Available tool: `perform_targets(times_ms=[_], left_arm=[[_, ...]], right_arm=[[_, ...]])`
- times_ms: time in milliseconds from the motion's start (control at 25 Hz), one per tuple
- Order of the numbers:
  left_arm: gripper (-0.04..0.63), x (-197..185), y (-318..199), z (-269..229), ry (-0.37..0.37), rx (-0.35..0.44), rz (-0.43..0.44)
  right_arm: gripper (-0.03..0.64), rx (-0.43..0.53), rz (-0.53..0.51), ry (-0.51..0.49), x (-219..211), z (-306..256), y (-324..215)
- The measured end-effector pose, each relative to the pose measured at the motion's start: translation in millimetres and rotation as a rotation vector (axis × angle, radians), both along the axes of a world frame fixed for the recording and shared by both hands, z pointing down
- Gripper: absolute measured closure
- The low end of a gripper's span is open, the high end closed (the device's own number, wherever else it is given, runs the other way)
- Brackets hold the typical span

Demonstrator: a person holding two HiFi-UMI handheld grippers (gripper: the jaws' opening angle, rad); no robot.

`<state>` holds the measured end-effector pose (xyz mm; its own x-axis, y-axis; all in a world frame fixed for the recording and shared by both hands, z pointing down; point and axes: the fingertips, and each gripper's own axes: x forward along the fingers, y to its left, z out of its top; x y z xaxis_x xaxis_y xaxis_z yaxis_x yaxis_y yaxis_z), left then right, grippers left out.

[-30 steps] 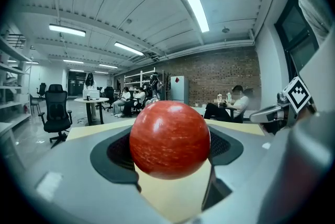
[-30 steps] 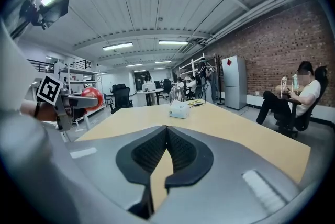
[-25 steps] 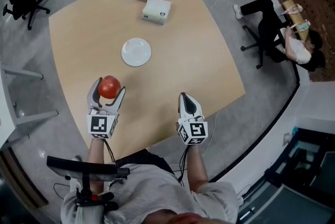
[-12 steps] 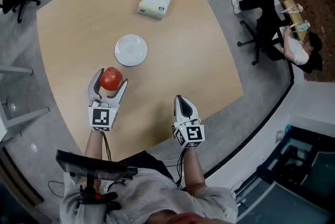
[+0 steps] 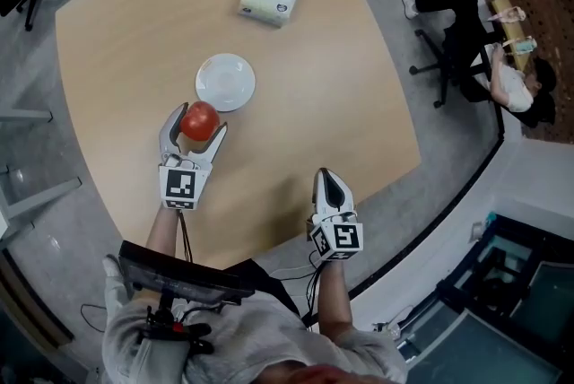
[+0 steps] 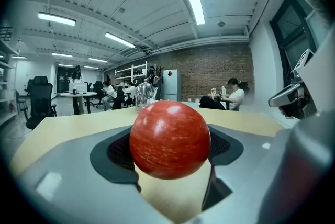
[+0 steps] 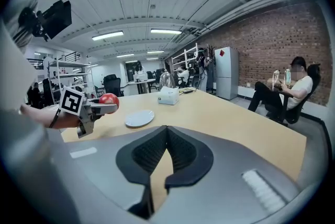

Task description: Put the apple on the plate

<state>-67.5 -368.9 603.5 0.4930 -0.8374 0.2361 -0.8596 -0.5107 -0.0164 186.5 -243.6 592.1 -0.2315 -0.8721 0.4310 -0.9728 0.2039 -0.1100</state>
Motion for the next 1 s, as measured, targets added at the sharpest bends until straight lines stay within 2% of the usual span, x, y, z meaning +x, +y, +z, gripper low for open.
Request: perform_targets(times_ms=[440,840,1000], left_arm=[[0.199,14.5,-31.8,37.4,-0.004,-0.005,0.001],[0.198,22.6,-46.9,53.2,-0.050,0.004,-0.005],[0.196,22.0,-50.8,53.8,-0.021,0.009,-0.020]], right_arm=[[0.611,-0.039,0.036,0.022,18.7,19.5,3.2],[0.611,-0.063,0.038,0.022,23.0,28.0,1.2],[0.611,-0.070,0.040,0.016,24.4,32.0,-0.6]])
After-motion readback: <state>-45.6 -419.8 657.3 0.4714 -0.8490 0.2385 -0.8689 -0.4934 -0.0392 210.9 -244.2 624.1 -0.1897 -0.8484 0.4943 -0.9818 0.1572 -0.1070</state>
